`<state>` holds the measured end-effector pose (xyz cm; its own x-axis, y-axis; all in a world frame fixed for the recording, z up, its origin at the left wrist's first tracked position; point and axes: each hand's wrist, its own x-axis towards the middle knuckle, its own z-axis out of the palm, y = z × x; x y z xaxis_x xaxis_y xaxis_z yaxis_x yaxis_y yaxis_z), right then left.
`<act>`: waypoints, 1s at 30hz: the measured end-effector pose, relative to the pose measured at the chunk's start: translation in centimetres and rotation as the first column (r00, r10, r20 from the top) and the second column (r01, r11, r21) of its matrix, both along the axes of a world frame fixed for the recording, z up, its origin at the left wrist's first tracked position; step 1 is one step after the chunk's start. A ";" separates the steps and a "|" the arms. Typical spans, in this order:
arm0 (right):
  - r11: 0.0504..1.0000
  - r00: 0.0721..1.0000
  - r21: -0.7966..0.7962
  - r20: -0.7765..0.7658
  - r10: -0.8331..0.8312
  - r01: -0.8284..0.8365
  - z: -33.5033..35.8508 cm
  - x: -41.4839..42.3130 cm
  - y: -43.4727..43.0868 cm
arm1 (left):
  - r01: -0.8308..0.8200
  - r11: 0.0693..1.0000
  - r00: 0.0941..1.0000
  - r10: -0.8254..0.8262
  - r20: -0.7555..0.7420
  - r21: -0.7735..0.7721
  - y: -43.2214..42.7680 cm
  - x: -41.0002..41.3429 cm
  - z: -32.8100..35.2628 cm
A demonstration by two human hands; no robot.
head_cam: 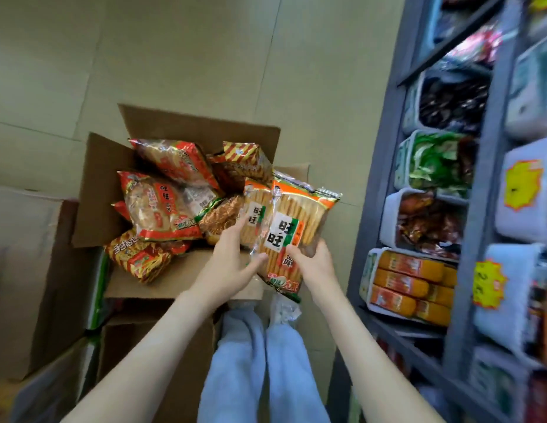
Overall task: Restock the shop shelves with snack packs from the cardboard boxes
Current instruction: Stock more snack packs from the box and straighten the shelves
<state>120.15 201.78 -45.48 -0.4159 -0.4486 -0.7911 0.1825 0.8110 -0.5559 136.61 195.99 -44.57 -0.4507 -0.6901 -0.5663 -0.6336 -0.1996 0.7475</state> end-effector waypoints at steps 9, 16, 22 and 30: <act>0.956 0.988 -0.282 -0.097 -0.118 0.086 25.1 -5.2 10.0 | 0.300 0.952 0.882 -0.252 -0.398 0.062 4.3 -7.5 19.9; 0.829 0.950 -0.557 -0.228 -0.212 0.051 38.3 -3.2 22.2 | 0.264 0.958 0.736 -0.278 -0.618 -0.115 15.3 -7.0 32.2; 0.698 0.868 -0.716 -0.325 -0.375 0.034 50.0 -1.9 34.3 | 0.255 0.911 0.528 -0.413 -0.742 -0.325 26.0 -7.8 44.2; 0.583 0.745 -0.812 -0.396 -0.537 -0.012 61.1 -3.3 45.2 | 0.332 0.790 0.322 -0.609 -0.725 -0.516 35.2 -13.2 55.2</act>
